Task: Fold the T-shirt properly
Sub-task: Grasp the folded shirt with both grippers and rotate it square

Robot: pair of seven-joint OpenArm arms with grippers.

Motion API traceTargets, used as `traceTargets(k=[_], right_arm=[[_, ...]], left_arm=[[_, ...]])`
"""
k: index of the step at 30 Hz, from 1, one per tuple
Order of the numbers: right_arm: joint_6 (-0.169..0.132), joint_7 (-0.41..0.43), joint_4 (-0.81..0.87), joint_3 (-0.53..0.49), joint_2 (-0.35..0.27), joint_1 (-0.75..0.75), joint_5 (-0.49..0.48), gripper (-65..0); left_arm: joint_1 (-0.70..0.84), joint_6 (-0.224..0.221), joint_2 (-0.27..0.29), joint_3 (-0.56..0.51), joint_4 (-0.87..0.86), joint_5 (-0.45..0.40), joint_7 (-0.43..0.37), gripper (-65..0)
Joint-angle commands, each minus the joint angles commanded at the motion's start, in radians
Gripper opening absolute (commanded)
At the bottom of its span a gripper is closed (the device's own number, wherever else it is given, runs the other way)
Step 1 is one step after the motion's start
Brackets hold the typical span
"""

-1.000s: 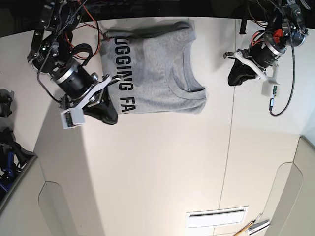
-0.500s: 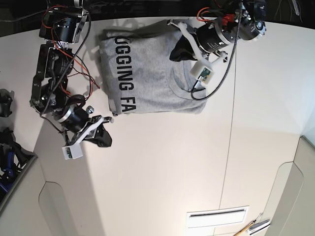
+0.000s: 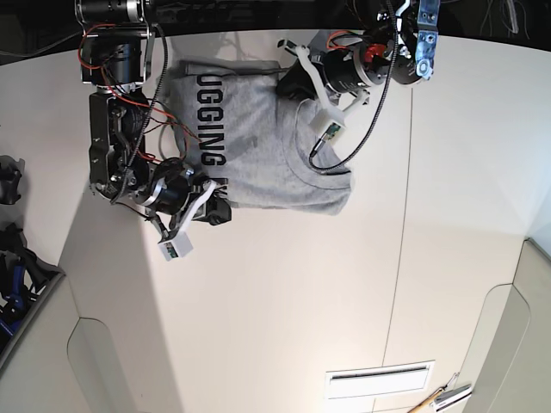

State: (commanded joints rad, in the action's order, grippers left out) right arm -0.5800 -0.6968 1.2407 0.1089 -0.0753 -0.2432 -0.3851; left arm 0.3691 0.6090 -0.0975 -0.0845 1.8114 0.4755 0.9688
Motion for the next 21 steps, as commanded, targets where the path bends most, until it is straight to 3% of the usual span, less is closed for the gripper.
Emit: traceTargets(k=[11,21], right_arm=[[-0.001,-0.068,0.003,0.000,-0.138,0.035,-0.142,-65.0],[-0.011,-0.096,0.060,0.002,-0.137,0.208,-0.278,-65.0]], left_arm=[[-0.156,-0.003,0.000,0.111,-0.133,-0.007,0.000,-65.0],[-0.411,-0.023,0.000,0.111,-0.385,-0.096,-0.029,-65.0]])
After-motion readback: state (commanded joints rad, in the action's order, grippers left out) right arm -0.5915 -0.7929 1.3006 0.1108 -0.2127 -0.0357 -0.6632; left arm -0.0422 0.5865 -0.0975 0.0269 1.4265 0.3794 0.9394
